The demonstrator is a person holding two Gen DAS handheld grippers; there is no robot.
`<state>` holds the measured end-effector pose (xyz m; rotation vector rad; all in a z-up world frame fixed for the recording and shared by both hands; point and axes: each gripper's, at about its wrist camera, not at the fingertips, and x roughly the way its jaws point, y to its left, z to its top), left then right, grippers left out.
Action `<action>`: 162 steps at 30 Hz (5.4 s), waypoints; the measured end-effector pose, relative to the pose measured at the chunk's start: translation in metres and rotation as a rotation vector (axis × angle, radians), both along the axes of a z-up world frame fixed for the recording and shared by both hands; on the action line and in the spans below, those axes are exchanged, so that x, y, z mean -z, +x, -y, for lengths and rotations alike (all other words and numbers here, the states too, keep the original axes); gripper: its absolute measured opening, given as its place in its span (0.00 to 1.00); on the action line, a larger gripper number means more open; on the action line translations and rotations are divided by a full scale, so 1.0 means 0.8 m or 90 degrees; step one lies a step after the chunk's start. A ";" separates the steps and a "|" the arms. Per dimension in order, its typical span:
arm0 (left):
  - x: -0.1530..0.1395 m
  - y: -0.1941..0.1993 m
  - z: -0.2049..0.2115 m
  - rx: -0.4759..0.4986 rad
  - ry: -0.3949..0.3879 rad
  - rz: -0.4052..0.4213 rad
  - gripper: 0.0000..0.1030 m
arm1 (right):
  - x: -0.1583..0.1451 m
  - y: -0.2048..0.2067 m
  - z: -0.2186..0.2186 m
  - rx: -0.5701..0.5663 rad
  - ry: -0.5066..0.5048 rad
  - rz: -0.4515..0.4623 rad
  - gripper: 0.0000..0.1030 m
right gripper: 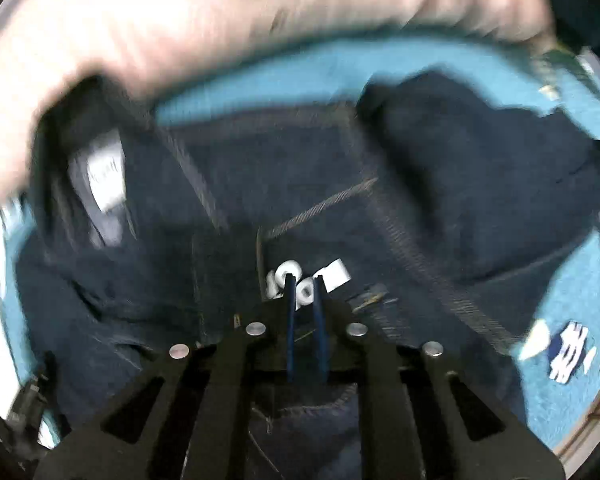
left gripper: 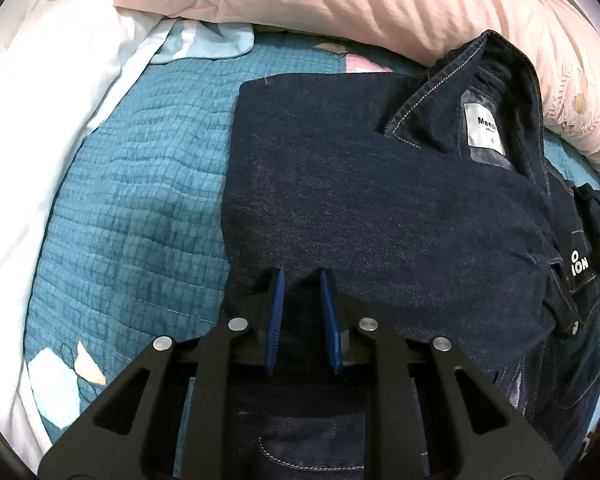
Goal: Fold large clothes
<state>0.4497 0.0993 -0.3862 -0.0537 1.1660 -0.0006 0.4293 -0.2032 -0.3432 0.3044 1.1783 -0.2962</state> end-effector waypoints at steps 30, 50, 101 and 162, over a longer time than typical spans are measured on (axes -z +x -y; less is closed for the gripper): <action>-0.011 -0.001 0.026 0.037 0.088 -0.016 0.20 | 0.006 -0.071 -0.015 -0.121 0.300 0.068 0.06; -0.112 -0.035 0.233 0.098 0.044 0.042 0.88 | -0.097 -0.150 0.205 -0.038 0.122 0.152 0.84; 0.040 0.057 0.485 0.238 0.010 -0.114 0.40 | 0.010 -0.127 0.462 0.286 0.294 0.139 0.05; -0.085 -0.034 -0.049 -0.003 0.019 -0.026 0.75 | -0.002 0.002 -0.205 -0.303 0.097 -0.001 0.13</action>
